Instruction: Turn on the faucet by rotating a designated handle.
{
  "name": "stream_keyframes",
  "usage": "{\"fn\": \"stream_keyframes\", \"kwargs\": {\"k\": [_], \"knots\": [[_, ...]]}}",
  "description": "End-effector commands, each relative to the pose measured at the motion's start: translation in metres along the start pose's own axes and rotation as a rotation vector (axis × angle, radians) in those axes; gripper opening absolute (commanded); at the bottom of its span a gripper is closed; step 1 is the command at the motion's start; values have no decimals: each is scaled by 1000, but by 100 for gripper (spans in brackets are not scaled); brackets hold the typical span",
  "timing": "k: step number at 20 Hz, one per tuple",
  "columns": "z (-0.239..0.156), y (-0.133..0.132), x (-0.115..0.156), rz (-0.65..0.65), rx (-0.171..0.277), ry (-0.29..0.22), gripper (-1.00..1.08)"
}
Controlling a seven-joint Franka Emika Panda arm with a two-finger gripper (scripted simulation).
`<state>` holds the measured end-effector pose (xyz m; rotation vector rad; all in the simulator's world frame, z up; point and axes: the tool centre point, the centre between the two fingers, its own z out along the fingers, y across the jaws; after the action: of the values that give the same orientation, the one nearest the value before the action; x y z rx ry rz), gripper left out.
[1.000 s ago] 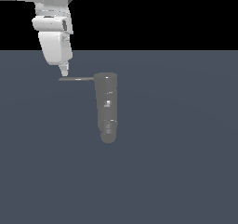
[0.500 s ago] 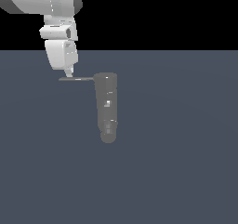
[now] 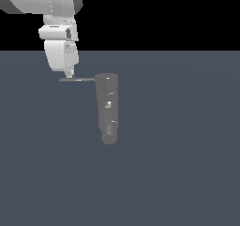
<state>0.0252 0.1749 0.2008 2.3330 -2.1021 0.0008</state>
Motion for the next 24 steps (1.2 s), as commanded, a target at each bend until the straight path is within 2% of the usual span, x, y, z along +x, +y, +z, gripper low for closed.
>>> {"fn": "stream_keyframes", "kwargs": {"k": [1,24], "knots": [[0,7,0,0,0,0,-100],[0,74,2,1,0,-1,-100]]}}
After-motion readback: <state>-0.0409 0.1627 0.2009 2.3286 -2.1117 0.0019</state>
